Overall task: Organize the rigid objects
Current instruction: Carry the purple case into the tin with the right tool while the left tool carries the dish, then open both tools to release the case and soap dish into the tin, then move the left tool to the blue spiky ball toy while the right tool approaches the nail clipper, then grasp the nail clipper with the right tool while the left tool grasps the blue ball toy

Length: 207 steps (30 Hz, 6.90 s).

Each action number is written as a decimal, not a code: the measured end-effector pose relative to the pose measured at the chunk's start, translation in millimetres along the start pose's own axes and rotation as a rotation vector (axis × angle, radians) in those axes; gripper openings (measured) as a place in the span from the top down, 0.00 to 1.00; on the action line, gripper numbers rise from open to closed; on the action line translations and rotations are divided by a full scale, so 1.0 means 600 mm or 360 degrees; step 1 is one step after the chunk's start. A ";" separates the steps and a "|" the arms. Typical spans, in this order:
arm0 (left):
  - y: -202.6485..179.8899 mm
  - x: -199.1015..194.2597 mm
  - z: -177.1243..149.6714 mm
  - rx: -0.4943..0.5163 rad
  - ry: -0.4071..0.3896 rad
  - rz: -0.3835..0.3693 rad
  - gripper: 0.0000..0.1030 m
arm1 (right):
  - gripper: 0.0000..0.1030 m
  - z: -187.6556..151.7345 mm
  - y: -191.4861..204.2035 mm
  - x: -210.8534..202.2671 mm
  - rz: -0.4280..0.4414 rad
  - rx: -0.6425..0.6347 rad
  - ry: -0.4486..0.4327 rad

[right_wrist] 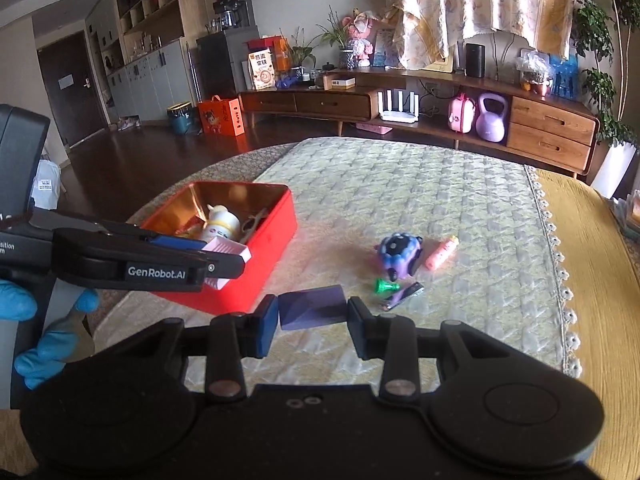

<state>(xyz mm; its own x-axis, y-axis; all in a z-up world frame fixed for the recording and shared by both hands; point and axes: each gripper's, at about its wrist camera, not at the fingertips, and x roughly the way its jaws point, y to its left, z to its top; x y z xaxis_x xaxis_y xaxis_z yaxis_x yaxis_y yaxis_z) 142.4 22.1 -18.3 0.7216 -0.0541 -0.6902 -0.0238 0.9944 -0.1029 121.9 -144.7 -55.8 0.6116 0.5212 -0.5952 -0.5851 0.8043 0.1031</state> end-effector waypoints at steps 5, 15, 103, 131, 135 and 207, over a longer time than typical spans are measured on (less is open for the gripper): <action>0.042 -0.013 0.009 -0.0026 -0.0021 0.0036 0.60 | 0.64 0.020 0.036 0.006 -0.0006 -0.0067 -0.0020; 0.124 -0.022 0.020 -0.0078 -0.0049 0.0114 0.60 | 0.64 0.058 0.088 0.049 0.0041 -0.0102 -0.0015; 0.138 0.060 0.055 0.0016 0.0003 0.0177 0.31 | 0.14 0.067 0.120 0.123 0.0040 -0.0056 0.0035; -0.058 0.071 0.059 0.0166 -0.0051 -0.0086 0.18 | 0.00 -0.022 -0.062 0.020 -0.0171 0.0149 -0.0094; -0.074 0.089 0.072 0.0170 -0.0045 -0.0095 0.18 | 0.00 -0.028 -0.080 0.029 -0.0168 0.0173 -0.0087; -0.163 0.266 0.096 0.0320 0.0209 -0.0078 0.58 | 0.90 -0.064 -0.125 0.153 -0.0317 0.0149 0.0008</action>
<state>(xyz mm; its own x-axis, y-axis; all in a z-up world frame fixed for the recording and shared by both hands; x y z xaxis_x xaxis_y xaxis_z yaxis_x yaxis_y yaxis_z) 299.8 -78.6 -77.3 0.6221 -0.1010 -0.7764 0.1565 0.9877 -0.0031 201.5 -168.0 -148.9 0.7075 0.3482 -0.6150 -0.4007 0.9144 0.0568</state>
